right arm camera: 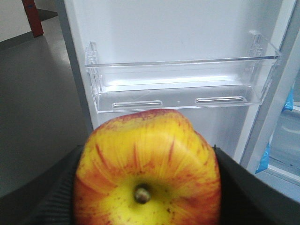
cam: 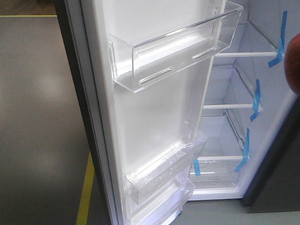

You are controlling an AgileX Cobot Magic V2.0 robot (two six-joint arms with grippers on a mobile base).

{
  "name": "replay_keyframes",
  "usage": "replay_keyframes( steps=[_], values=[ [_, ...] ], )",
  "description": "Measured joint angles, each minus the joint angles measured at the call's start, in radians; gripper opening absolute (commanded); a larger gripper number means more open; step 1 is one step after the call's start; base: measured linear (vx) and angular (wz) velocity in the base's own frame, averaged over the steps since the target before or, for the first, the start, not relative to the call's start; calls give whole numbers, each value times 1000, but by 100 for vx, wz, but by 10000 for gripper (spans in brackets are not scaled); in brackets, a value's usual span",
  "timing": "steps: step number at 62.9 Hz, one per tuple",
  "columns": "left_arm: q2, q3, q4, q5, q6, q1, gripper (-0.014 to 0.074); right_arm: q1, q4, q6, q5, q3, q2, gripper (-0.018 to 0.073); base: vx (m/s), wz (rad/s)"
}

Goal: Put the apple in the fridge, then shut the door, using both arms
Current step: 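Move the right gripper with the apple up toward the top door bin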

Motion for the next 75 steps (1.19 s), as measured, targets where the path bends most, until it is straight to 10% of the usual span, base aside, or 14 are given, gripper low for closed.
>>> replay_keyframes(
  steps=[75],
  values=[
    [0,0,0,0,0,0,-6,0,0,0,0,0,0,-6,0,0]
  ],
)
